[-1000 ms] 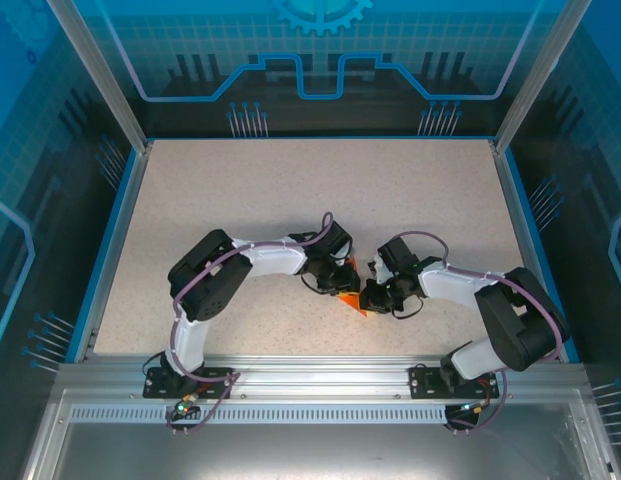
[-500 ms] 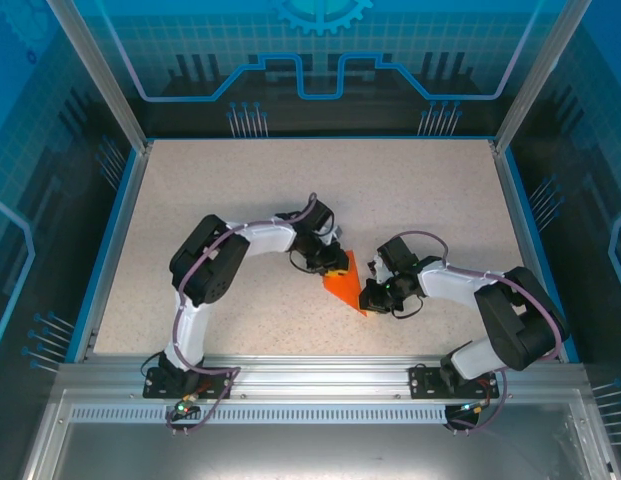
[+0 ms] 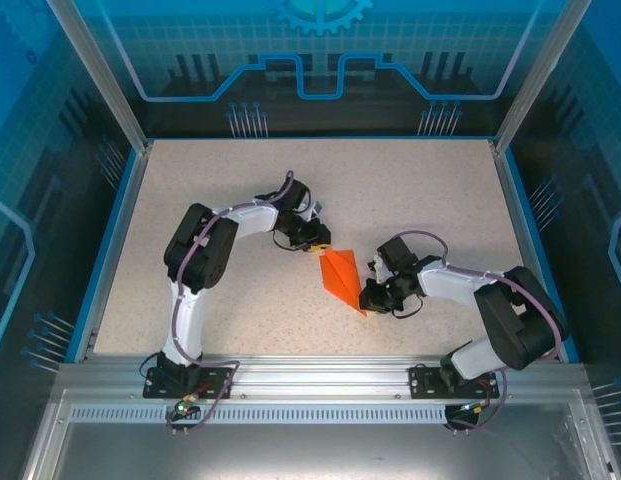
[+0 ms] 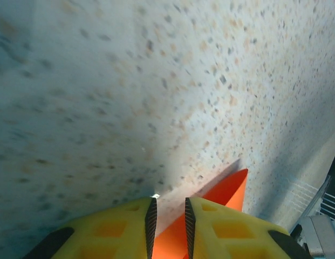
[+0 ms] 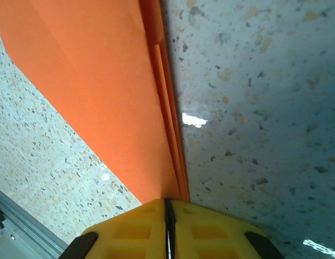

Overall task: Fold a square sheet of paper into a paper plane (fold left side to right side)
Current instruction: Fourth fold the wing at the center of the table.

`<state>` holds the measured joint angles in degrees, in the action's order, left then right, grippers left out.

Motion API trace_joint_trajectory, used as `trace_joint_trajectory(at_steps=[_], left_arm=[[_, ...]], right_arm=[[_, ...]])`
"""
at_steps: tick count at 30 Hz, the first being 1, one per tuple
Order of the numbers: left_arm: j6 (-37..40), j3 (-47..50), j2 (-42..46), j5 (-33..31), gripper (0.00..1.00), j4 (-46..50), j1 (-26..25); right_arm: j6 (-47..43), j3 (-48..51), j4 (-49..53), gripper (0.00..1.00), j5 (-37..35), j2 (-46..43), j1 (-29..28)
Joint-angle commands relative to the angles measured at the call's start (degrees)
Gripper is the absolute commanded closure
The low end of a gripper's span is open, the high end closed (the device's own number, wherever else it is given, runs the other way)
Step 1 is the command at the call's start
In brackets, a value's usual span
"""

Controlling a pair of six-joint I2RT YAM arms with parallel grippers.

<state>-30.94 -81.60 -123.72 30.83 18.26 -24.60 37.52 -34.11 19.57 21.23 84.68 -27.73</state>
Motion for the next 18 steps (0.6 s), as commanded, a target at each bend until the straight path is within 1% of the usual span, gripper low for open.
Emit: trace_joint_trajectory(at_steps=[1, 5, 7, 9, 11, 13, 15, 18], left_arm=[[2.28, -1.29, -0.11, -2.68, 0.72, 0.83, 2.15], [2.46, -1.28, 4.31, -2.24, 0.68, 1.66, 3.35], [2.55, -0.27, 7.7, -2.89, 0.65, 2.04, 3.68], [2.34, 1.7, 11.6, -3.66, 0.62, 1.95, 3.86], [1.24, 5.5, 16.17, -4.34, 0.58, 0.76, 3.83], [-0.25, 9.83, 20.55, -5.0, 0.56, -0.87, 3.79], [-2.9, 15.12, 24.98, -5.16, 0.53, -3.39, 3.64], [-7.04, 22.33, 29.6, -4.57, 0.51, -8.15, 1.76]], right_arm=[[-0.19, 3.52, 12.37, 0.89, -5.91, 1.35, -0.64], [-1.1, 2.8, 9.36, 0.87, -3.22, -1.77, -0.61], [-1.74, 1.68, 8.69, 0.81, -2.65, -4.78, -0.63], [-2.83, 0.12, 9.17, 0.73, -3.11, -8.52, -0.57], [-4.78, -1.59, 10.83, 0.64, -4.77, -12.53, 0.04], [-6.63, -3.16, 13.01, 0.57, -6.72, -15.58, 1.78], [-8.67, -3.64, 12.79, 0.51, -5.43, -17.57, 4.28], [-11.12, -4.23, 11.12, 0.46, -1.95, -18.34, 8.0]])
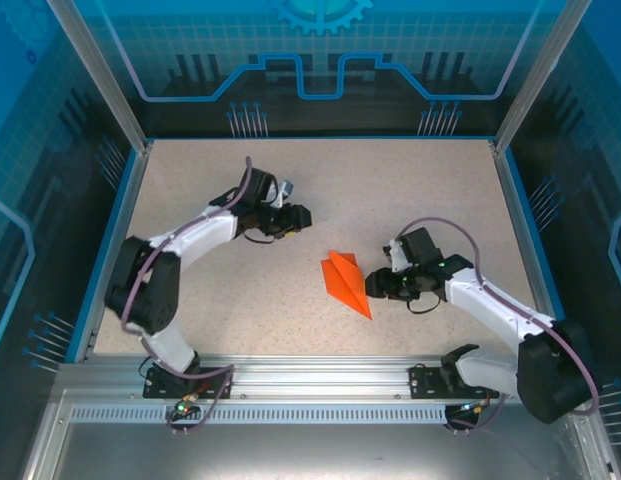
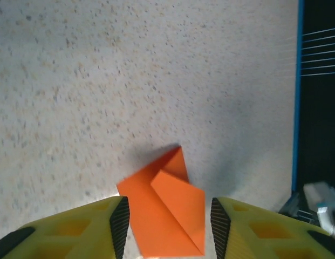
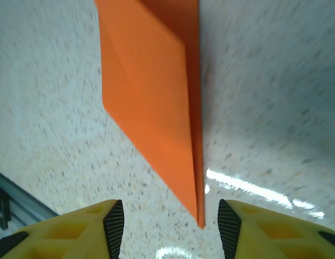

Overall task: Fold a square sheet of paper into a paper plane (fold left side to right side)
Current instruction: Fourth fold the wing at the center of the table, then turn over the paper at the center of the table.

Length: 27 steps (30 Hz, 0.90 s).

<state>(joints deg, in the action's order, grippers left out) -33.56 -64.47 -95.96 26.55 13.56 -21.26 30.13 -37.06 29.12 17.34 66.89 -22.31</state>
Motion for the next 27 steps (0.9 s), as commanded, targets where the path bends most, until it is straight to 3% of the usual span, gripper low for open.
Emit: trace_joint_trajectory(at_steps=[1, 6, 12, 24, 27], left_arm=[[-5.49, 6.79, 2.62, -0.53, 0.51, -4.49, -2.84], [-11.1, 10.81, 0.31, -0.52, 0.51, -12.14, -9.15], [-13.21, 7.15, -8.46, 0.11, 0.54, -15.77, -12.67], [-13.42, 0.72, -16.54, 2.08, 0.59, -16.12, -14.19], [-13.38, -0.25, -17.87, 2.34, 0.65, -16.35, -14.18]], right_arm=[[-4.39, -1.39, 0.83, 0.44, 2.46, -0.45, 3.55], [-3.84, 0.61, -7.16, 0.37, 6.69, -1.82, 7.56], [-1.07, 4.27, -13.0, 0.22, 9.23, -5.85, 9.47], [-1.56, 5.15, -10.76, 0.21, 11.9, -8.75, 12.12], [-1.49, 5.24, -11.01, 0.21, 13.25, -9.14, 12.75]])
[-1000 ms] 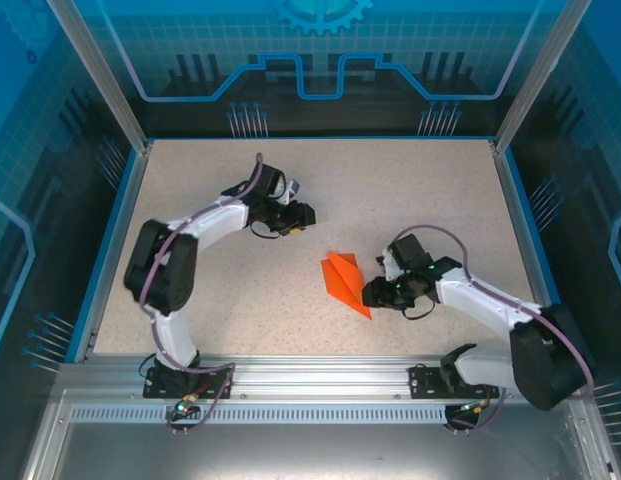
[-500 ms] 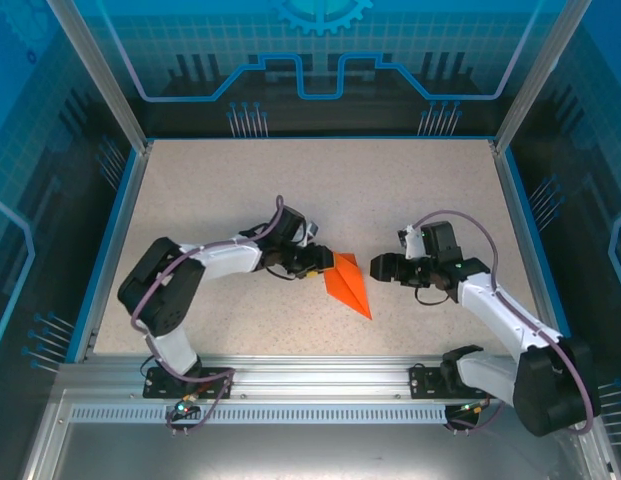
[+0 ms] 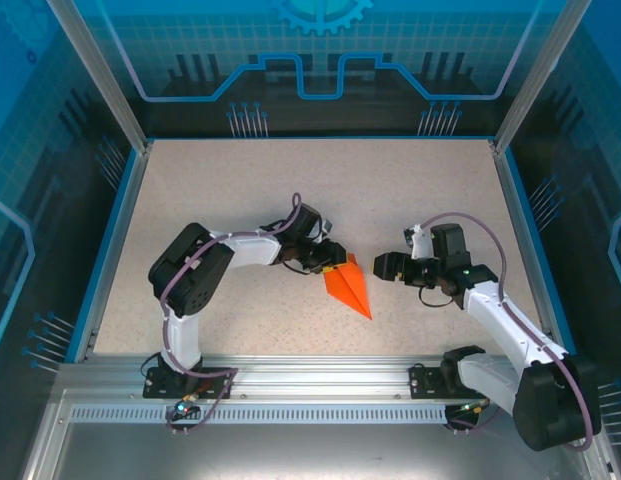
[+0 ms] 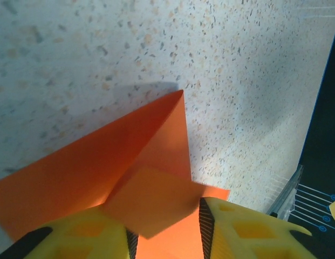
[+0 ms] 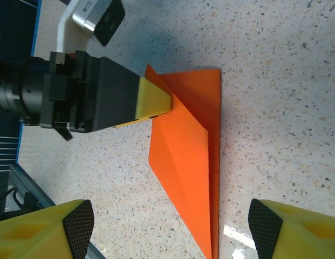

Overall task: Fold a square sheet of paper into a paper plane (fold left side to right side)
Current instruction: Turn over the paper at the center of the table.

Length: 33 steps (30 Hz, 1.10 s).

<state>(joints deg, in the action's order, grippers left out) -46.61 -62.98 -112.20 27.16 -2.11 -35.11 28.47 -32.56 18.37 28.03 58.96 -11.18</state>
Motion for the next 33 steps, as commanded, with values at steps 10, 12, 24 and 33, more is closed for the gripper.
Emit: trace_joint_trajectory(at_steps=[10, 12, 24, 33], left_arm=[[3.49, -2.24, 4.56, 1.58, 0.9, 0.78, -0.03], [4.73, -2.48, 8.1, 0.96, 0.91, 2.78, 0.79], [14.0, -11.17, 29.09, 1.2, 0.89, 14.6, 7.31], [15.32, -18.79, 32.04, 4.5, 0.87, 16.17, 7.38]], right_arm=[[2.66, 1.8, -6.86, 0.01, 15.53, -1.52, 8.8], [4.53, 1.7, -9.84, 0.01, 19.98, -0.6, 10.81], [15.66, -7.12, -26.9, 0.01, 32.46, 7.13, 10.74], [27.7, -8.19, -48.75, 0.01, 33.17, 7.75, 3.19]])
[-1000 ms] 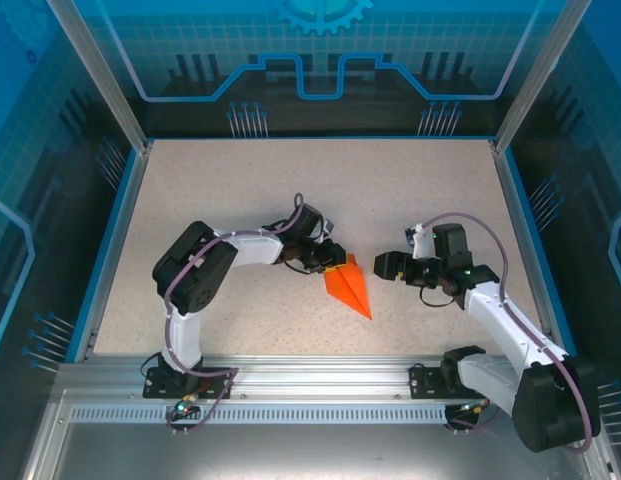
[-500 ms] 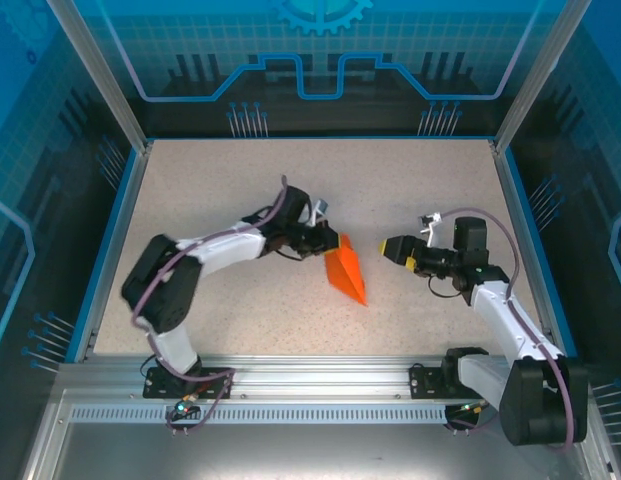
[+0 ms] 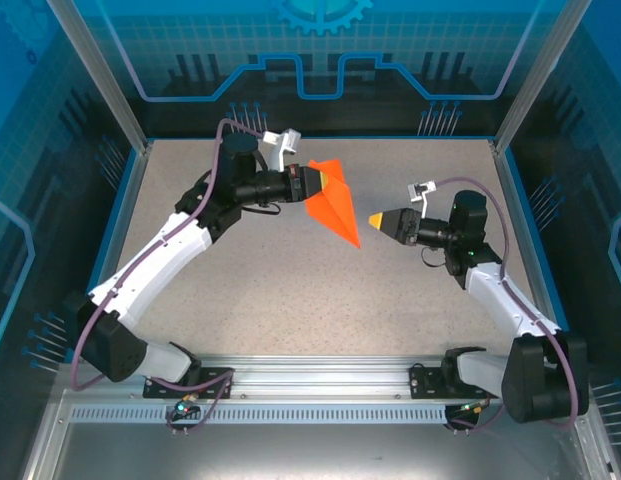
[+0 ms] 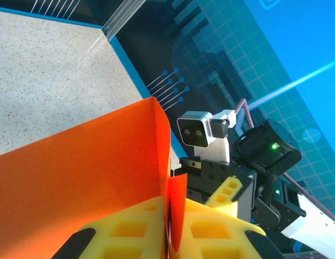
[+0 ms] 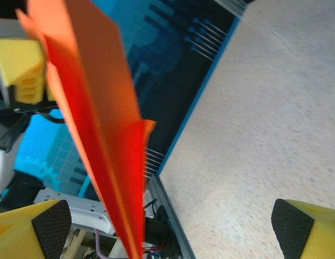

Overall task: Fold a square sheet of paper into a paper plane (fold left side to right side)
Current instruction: Turn over the paper at the center of the table.

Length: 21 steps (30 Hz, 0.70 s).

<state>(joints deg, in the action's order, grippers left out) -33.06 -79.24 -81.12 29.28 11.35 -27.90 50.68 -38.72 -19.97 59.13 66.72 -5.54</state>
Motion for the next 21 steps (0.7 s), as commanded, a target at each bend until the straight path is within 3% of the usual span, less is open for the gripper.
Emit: trace_joint_trajectory(at_steps=[1, 11, 14, 15, 19, 21], left_arm=[[1.68, -2.95, 1.04, 2.79, 0.87, 2.71, 0.15], [-0.6, -2.34, 1.93, 7.9, 0.86, -1.36, 0.14], [-0.88, -2.07, 1.89, 8.38, 0.86, -1.55, 0.13], [-0.87, -1.89, 1.93, 8.3, 0.86, -1.55, 0.14], [-0.6, -1.39, 2.18, 7.9, 0.86, -1.25, 0.27], [-0.45, -0.88, 2.2, 7.73, 0.85, -1.01, 0.31]], right_arm=[[4.76, -2.86, -9.76, 0.01, 1.81, -0.01, -3.9], [3.06, -8.31, -5.97, 0.02, -1.26, 3.59, -13.17], [2.71, -8.53, -5.44, 0.18, -1.21, 3.42, -14.05], [2.48, -8.56, -4.59, 0.3, -1.49, 3.16, -14.06], [-0.56, -8.53, 0.26, 0.56, -2.86, 1.68, -13.96], [-1.55, -8.5, 1.72, 0.66, -2.95, 1.24, -13.76]])
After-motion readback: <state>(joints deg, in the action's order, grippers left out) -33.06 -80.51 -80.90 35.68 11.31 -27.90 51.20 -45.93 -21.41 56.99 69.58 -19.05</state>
